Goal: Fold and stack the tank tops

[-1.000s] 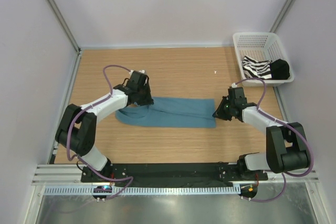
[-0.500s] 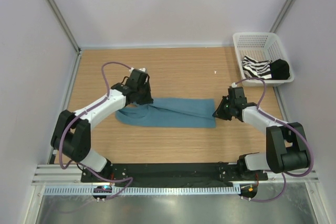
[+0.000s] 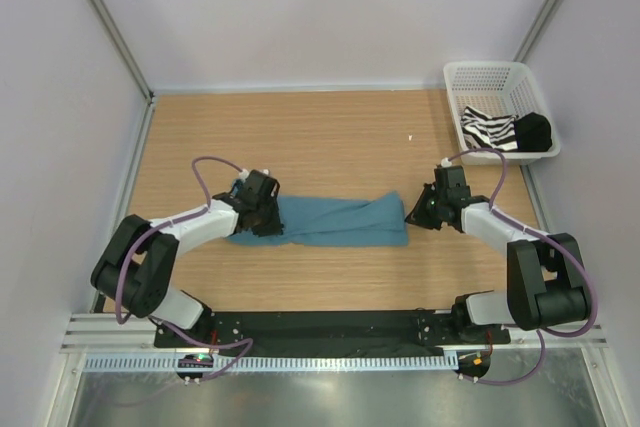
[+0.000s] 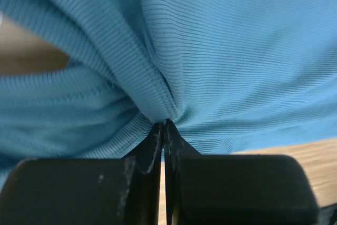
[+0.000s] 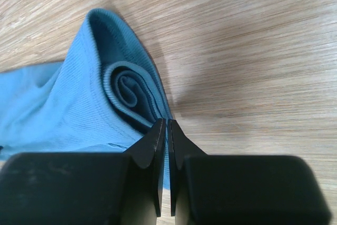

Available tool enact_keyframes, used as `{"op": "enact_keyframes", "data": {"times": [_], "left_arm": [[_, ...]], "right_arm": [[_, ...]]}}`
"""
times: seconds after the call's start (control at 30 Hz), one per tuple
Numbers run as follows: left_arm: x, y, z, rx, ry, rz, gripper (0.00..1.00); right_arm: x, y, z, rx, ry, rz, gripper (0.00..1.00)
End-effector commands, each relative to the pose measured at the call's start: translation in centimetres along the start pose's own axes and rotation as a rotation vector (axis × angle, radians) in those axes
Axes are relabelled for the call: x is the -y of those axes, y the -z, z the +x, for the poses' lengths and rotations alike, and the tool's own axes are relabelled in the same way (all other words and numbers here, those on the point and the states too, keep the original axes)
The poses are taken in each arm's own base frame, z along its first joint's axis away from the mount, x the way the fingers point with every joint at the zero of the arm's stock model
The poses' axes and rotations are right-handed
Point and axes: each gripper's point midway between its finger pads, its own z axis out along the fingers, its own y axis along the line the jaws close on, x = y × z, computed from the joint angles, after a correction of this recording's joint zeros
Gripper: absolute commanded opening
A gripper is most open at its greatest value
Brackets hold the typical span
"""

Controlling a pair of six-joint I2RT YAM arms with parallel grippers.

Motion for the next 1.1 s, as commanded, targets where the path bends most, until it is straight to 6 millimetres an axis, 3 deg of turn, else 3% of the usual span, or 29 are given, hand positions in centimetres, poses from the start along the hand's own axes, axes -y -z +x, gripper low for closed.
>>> {"op": "enact_keyframes", "data": {"times": [0.0,0.2,0.33,0.57,0.73,0.97,1.07], "left_arm": [[0.4,-2.3,-1.1,0.047,0.015,0.007,0.0],[0.3,-2.7,-1.4,0.072,0.026,0.002,0.0],[0.5,-2.2,-2.1,0.09,0.01,0.003,0.0],[-0.1,-1.4,-3.5,0.129,-0.058,-0.056,0.01],[0.9,-1.0,-4.3,0.14,-0.08,-0.026,0.02],[1.7,-0.3,-5.1,0.157,-0.078,0.0,0.12],[1.7,0.2,-5.6,0.161,-0.084,-0.015,0.17]], "right_arm": [[-0.4,0.3,-0.4,0.028,0.003,-0.019,0.11],[-0.2,1.0,0.2,0.024,0.001,-0.028,0.1],[-0.5,1.8,-0.4,0.049,0.029,-0.025,0.3],[-0.8,4.1,-3.0,0.165,0.077,0.047,0.4],[-2.2,4.0,-3.4,0.164,0.118,0.032,0.47],[-2.1,0.5,-1.3,0.066,0.142,0.055,0.43],[-1.2,-0.3,-0.2,0.039,0.126,0.077,0.28]]}}
